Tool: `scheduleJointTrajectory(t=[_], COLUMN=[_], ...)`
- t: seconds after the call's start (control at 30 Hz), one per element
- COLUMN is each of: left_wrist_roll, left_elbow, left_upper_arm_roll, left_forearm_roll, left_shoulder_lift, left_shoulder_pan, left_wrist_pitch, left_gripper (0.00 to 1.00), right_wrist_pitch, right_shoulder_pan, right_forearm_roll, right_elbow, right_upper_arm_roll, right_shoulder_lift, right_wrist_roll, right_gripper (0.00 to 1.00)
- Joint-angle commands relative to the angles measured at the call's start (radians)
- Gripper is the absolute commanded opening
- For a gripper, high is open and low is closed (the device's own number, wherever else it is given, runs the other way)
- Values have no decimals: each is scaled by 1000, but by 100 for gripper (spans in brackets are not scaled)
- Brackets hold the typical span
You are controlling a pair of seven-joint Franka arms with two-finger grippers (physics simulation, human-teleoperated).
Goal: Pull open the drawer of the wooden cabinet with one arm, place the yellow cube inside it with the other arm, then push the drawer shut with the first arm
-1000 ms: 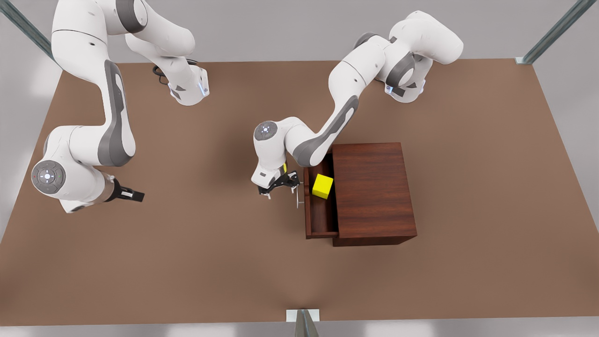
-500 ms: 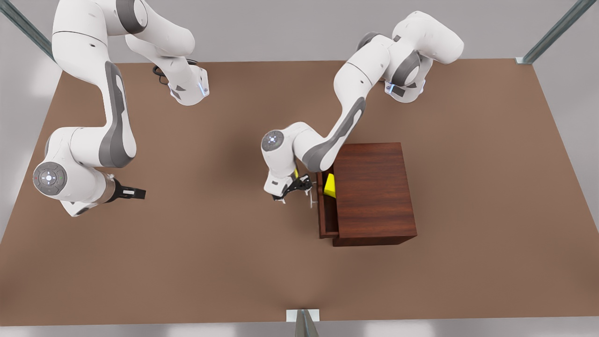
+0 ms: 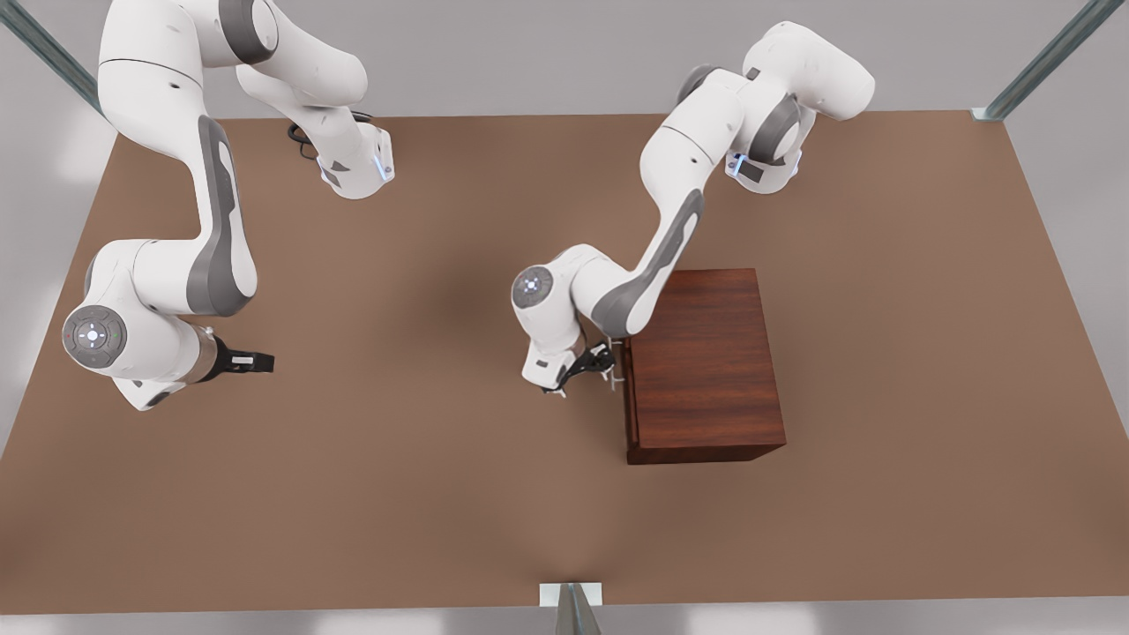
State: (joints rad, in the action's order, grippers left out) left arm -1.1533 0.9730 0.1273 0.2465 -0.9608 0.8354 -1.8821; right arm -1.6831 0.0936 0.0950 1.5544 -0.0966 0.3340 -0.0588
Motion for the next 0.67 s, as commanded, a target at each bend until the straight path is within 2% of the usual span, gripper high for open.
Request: scheduleJointTrajectory(t=[0.0, 0.17, 0.2, 0.23, 0.27, 0.33, 0.37, 0.4, 0.43, 0.47, 0.5, 0.53, 0.63], left_wrist_roll=[83, 103, 84, 119, 392, 940, 1116, 1172, 1074, 1066, 1043, 1015, 1017], left_elbow=[-1, -4, -19, -25, -25, -5, 81, 488, 813, 734, 567, 477, 458], left_upper_arm_roll=[2, 0, -5, -5, 18, 17, 17, 14, 5, 5, -14, -17, -15], left_forearm_roll=[0, -12, -85, -110, -108, -252, -311, -403, -382, -331, -322, -262, -269], left_shoulder_lift=[2, 46, 149, 365, 479, 544, 556, 753, 915, 890, 817, 772, 764], left_shoulder_pan=[-7, -24, -15, -22, -85, -407, -507, -585, -579, -578, -546, -526, -529], left_wrist_pitch=[9, 70, 266, 487, 627, 658, 664, 332, 15, 52, 174, 271, 291], left_gripper=[100, 100, 100, 100, 100, 100, 100, 100, 100, 100, 100, 100, 100], right_wrist_pitch=[0, 0, 0, 0, 0, 0, 0, 0, 0, 0, 0, 0, 0], right_shoulder_pan=[0, 0, 0, 0, 0, 0, 0, 0, 0, 0, 0, 1, 2], right_forearm_roll=[0, 0, 0, 0, 0, 2, 0, 0, 2, 2, 2, 2, 5], right_elbow=[0, 0, 0, 0, 0, 0, 0, 0, 0, 0, 0, 0, 0], right_upper_arm_roll=[0, 0, 0, 0, 0, 0, 0, 0, 0, 0, 0, 0, 0], right_shoulder_lift=[-1, -1, -1, -1, -1, -1, -1, -1, -1, -1, -1, -1, -1], right_wrist_roll=[47, 47, 47, 47, 47, 47, 47, 47, 48, 48, 48, 48, 48], right_gripper=[100, 100, 100, 100, 100, 100, 100, 100, 100, 100, 100, 100, 100])
